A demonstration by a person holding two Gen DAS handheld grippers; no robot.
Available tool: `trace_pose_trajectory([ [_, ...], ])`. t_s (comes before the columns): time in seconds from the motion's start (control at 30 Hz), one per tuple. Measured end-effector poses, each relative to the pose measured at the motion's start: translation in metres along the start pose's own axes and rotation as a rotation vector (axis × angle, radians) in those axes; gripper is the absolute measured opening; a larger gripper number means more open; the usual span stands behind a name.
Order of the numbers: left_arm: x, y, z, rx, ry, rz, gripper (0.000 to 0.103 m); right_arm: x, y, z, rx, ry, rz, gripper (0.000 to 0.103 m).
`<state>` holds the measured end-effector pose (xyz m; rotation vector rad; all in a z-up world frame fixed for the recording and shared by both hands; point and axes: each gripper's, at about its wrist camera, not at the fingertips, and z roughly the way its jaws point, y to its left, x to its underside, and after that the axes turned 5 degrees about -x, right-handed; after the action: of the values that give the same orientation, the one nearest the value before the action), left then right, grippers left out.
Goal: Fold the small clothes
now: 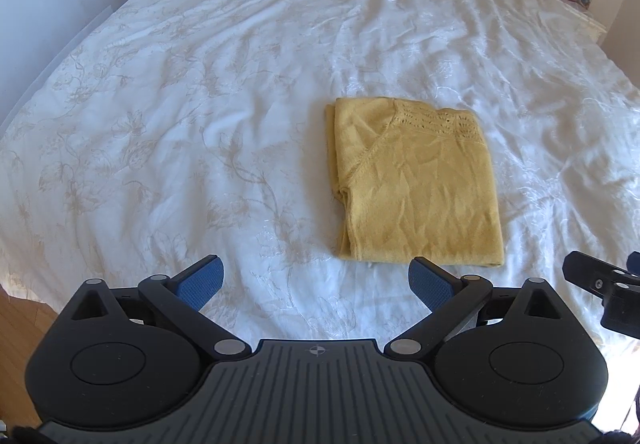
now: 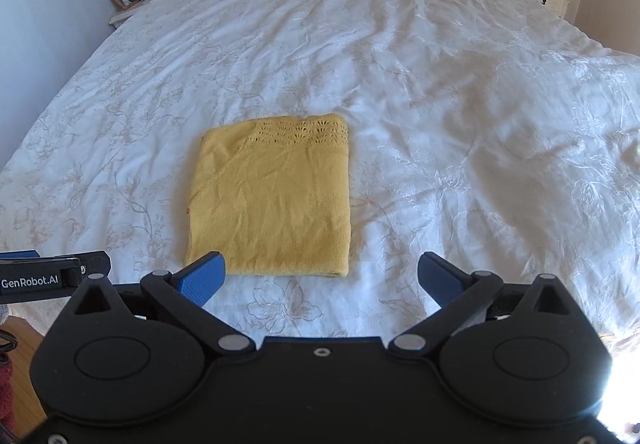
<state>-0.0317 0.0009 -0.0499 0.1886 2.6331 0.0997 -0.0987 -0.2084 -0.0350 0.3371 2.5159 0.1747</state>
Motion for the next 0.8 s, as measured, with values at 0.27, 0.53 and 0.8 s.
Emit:
trace_pose_trajectory([
  [0.27,0.007,-0.002,-0.005,-0.001,-0.002,0.004,0.100,0.005,0.000,-0.011,-0.004,-0.022,0.014,0.102],
  [0.53,0.013,0.002,-0.010,0.008,-0.005,0.017,0.100,0.010,0.001,-0.018,-0.004,-0.033,0.025,0.102],
  [0.8,0.015,0.004,-0.012,0.013,-0.004,0.015,0.100,0.014,0.005,-0.021,-0.008,-0.032,0.022,0.102],
])
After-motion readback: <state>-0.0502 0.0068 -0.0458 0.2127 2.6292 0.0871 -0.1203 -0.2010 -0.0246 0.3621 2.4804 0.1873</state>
